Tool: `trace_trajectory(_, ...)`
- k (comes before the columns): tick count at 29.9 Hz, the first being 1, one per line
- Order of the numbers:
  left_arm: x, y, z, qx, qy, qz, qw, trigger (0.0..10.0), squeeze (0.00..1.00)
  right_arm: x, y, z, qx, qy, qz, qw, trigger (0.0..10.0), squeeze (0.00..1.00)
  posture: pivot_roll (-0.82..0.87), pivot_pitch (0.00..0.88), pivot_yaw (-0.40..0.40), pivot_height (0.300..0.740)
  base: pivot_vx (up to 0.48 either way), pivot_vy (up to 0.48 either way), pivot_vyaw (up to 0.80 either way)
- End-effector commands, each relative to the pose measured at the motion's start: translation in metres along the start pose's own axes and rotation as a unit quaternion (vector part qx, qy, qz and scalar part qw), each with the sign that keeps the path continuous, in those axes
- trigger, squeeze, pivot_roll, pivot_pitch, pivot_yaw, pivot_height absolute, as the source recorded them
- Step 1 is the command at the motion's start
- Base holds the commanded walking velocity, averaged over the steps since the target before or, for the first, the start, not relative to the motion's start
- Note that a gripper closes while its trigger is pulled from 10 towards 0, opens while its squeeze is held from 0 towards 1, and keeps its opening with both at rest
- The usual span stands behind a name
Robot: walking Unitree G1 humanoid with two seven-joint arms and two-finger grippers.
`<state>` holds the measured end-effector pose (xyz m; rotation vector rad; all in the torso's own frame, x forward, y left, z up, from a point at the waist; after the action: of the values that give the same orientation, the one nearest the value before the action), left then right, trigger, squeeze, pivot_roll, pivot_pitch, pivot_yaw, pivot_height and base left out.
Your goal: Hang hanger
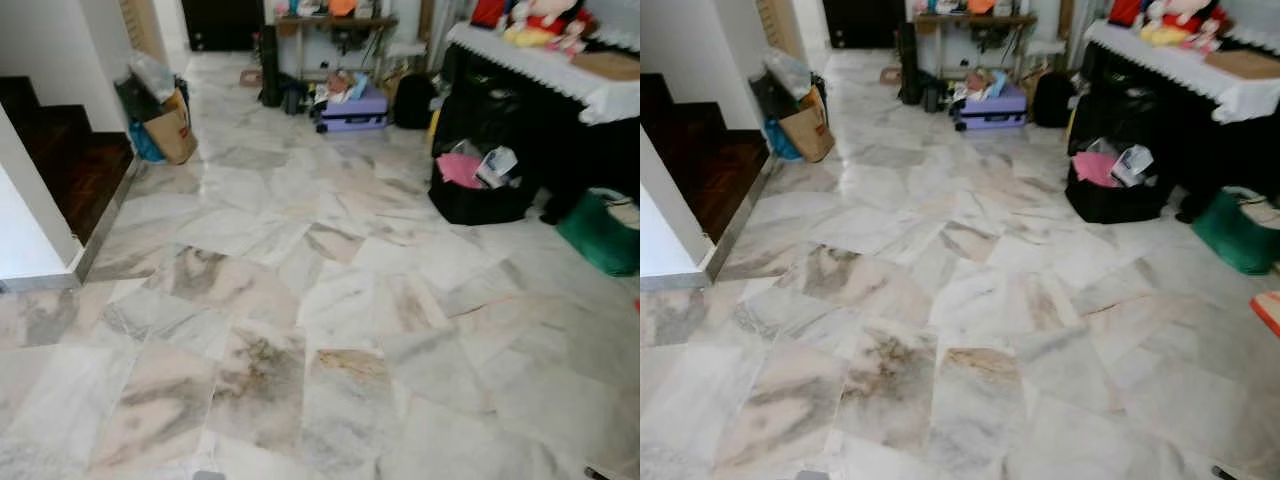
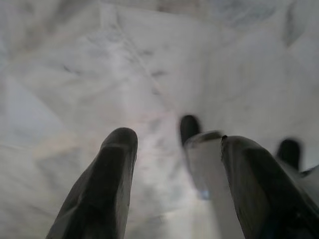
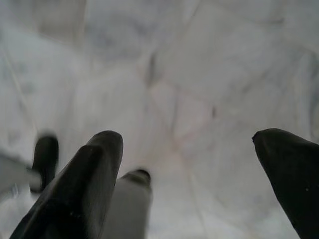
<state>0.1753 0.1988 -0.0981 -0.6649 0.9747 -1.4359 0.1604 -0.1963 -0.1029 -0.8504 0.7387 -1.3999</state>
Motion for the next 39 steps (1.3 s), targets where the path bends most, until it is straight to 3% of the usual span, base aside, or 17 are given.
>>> trace_trajectory(1,0.0136,0.0017,0.0121,0.014,0.003,-0.017,1.0,10.0,0.0,0.0118,-0.004,-0.0143,-0.021,0.001,-0.016,1.0,10.0,0.0,0.02,0.0,-0.016,0.74,0.469,0.0,0.0)
trace_trajectory(29,0.0163,0.0017,0.0115,0.013,0.002,-0.02,1.0,10.0,0.0,0.0115,-0.0035,-0.0124,-0.018,0.002,-0.018,1.0,10.0,0.0,0.01,0.0,-0.007,0.74,0.459,0.0,0.0)
trace_trajectory(39,0.0163,0.0018,0.0126,0.014,0.012,-0.024,1.0,10.0,0.0,0.0106,-0.0031,-0.0113,-0.016,0.007,-0.021,1.0,10.0,0.0,0.01,0.013,0.002,0.74,0.034,0.0,0.0)
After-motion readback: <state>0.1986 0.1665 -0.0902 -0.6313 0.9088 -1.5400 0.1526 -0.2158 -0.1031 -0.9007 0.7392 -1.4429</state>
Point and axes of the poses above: a point about 5 cm out from each wrist's last joint towards the gripper, its own y axis pointing out of the wrist towards the gripper, its own z axis along the axis of the wrist's last joint, x = y × z, the point moved 1 cm from there along y, pointing out of the wrist towards the gripper, and after that the axes turned 5 degrees about y, right-handed, at the moved point
